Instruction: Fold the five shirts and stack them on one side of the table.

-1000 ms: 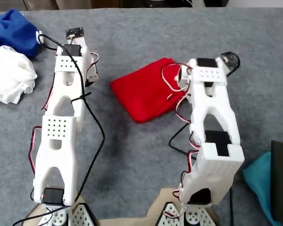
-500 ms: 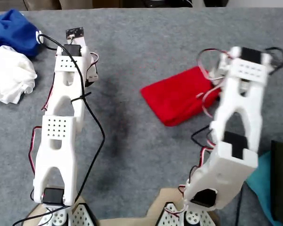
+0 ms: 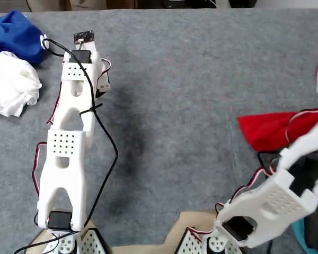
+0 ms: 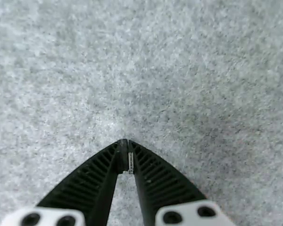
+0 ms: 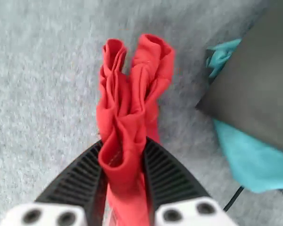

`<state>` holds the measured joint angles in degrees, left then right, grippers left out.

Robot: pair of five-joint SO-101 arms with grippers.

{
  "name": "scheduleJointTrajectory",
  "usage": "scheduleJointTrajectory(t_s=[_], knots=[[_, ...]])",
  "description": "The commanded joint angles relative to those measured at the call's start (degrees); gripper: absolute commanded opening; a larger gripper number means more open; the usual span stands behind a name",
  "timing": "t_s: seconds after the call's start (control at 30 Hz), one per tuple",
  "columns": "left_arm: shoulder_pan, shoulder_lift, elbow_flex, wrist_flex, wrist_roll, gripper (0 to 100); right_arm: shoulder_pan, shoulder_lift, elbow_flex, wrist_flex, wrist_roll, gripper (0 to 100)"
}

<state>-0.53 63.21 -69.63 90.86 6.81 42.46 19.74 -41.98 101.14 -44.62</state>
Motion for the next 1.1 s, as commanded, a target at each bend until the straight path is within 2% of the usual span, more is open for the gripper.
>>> scheduleJointTrajectory(t_s=[0.0,0.17,0.27,0.63,1.07], knots=[[0.5,-0.7,-0.1,-0.7,-0.4,2,2.1,-5.1,-4.4,0.9,2.4,0.5],[0.4,-0.7,-0.1,-1.1,-0.4,2,-0.9,-8.7,-7.0,0.6,6.6,0.5],[0.4,-0.7,-0.1,-0.9,-0.4,2,0.0,-9.1,-7.1,0.6,8.7,0.5],[0.7,-0.7,-0.1,-0.8,-0.4,2,12.0,-9.1,-7.3,0.5,19.3,0.5],[0.8,-0.7,-0.1,-0.9,-0.4,2,27.4,-9.2,-6.9,0.7,26.2,0.5]])
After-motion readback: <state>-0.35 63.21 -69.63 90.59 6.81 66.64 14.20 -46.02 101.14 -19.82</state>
